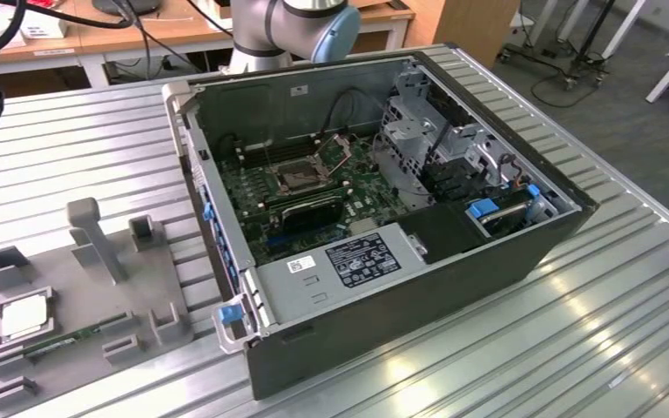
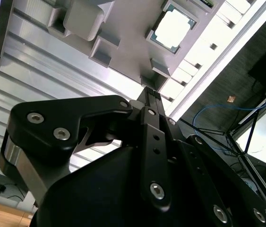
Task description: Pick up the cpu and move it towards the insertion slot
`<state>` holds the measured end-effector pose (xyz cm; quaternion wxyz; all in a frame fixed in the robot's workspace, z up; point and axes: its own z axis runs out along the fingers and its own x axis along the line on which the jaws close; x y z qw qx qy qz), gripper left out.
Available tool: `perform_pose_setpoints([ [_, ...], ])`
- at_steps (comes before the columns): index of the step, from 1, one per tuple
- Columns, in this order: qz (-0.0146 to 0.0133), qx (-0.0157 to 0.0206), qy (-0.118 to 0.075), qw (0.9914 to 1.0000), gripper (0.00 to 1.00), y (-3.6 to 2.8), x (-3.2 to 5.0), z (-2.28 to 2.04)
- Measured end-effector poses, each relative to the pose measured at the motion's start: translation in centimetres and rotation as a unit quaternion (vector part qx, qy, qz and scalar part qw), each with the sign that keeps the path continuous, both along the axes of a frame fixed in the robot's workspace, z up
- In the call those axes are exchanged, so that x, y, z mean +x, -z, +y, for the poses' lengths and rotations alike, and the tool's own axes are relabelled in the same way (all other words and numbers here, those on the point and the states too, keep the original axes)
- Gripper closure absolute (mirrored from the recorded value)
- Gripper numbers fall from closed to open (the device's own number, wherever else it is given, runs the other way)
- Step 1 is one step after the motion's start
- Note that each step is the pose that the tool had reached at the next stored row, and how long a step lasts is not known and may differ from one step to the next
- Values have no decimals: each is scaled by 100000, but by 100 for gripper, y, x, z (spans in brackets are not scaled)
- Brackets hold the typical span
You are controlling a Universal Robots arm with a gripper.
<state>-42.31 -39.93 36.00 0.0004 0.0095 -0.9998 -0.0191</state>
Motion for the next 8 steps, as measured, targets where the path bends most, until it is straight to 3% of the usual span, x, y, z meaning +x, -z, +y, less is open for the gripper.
perform_pose_setpoints([
  [8, -3, 1, -1, 100000, 89, 33, 0, 0],
])
